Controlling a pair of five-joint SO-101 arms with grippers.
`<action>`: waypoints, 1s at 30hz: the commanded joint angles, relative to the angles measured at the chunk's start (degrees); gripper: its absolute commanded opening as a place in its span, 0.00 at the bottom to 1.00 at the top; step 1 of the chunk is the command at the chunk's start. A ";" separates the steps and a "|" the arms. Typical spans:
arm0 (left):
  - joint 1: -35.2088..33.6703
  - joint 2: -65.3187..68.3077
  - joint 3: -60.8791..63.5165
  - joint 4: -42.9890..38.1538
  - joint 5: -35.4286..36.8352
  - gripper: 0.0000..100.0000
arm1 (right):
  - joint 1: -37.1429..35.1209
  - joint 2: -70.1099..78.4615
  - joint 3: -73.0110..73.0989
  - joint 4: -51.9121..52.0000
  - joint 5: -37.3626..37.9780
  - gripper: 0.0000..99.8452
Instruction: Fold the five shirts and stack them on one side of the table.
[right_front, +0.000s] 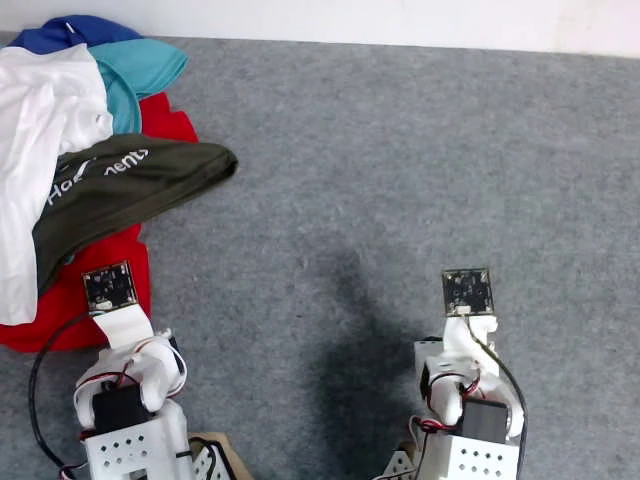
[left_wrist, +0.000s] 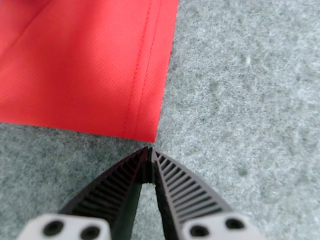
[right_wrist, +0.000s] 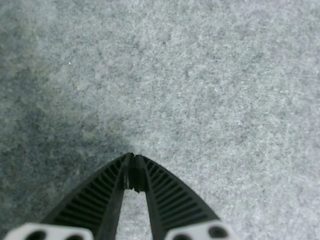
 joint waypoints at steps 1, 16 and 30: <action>1.27 -0.66 0.75 -0.44 -0.44 0.01 | -0.13 -0.57 7.60 0.48 -0.44 0.01; 2.68 -0.66 -0.75 -9.93 -0.53 0.01 | 0.48 -0.66 0.75 -8.75 -0.70 0.02; 2.59 21.58 -31.78 -0.62 -0.53 0.01 | -4.18 4.35 -19.21 -8.92 -6.86 0.16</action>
